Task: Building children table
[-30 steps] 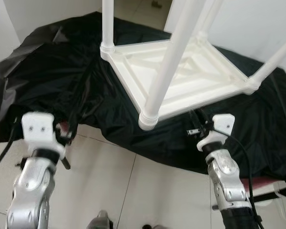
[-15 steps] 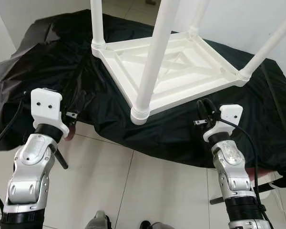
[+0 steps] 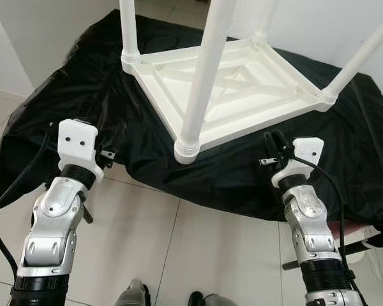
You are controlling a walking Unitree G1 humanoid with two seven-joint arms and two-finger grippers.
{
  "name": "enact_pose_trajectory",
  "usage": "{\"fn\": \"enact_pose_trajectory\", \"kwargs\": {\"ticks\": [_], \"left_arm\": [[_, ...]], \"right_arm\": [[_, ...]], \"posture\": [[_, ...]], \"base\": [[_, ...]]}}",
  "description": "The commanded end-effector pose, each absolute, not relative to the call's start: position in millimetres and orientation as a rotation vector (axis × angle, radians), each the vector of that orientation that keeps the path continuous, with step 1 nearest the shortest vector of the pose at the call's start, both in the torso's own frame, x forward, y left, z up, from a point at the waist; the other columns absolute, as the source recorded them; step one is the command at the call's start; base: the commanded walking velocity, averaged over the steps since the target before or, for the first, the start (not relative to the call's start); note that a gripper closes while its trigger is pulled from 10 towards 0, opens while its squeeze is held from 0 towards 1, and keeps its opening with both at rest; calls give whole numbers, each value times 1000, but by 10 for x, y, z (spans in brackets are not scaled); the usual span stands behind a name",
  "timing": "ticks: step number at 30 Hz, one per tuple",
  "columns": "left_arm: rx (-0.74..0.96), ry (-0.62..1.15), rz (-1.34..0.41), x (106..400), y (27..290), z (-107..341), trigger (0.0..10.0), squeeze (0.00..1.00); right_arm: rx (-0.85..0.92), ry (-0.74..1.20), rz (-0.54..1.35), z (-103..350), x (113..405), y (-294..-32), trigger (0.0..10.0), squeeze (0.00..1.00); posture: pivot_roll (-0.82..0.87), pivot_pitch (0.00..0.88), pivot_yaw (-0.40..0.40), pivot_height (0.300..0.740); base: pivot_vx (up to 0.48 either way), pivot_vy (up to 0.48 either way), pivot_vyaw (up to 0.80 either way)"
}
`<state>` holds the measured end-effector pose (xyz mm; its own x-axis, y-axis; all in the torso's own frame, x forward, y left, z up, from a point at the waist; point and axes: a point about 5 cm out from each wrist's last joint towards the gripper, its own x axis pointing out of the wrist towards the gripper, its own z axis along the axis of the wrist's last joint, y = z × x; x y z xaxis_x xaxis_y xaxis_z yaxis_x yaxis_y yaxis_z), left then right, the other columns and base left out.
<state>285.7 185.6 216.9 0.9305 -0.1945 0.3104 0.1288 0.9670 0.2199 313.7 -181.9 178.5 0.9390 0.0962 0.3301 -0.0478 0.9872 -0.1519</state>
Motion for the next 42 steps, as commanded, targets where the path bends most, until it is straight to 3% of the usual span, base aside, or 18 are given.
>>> {"fn": "enact_pose_trajectory", "kwargs": {"ticks": [1,24,33,39,42], "left_arm": [[168,-321,-181,2878,1826,2135,10000,0],[252,-321,-148,2956,1911,2153,10000,0],[367,-330,-29,3229,2104,2284,10000,0],[353,-354,-44,3355,2012,2371,10000,0],[334,-367,-94,3458,1832,2402,10000,0]], "right_arm": [[-154,-333,36,1761,3120,-1936,10000,0],[-163,-337,35,1797,3164,-1912,10000,0],[-167,-350,36,1838,3175,-1859,10000,0],[-160,-354,31,1840,3178,-1843,10000,0],[-151,-355,29,1828,3172,-1816,10000,0]], "posture": [[184,196,-104,740],[183,200,-108,740],[175,187,-99,740],[177,180,-91,740],[172,174,-83,740]], "base": [[0,0,0],[0,0,0],[0,0,0],[0,0,0],[0,0,0]]}}
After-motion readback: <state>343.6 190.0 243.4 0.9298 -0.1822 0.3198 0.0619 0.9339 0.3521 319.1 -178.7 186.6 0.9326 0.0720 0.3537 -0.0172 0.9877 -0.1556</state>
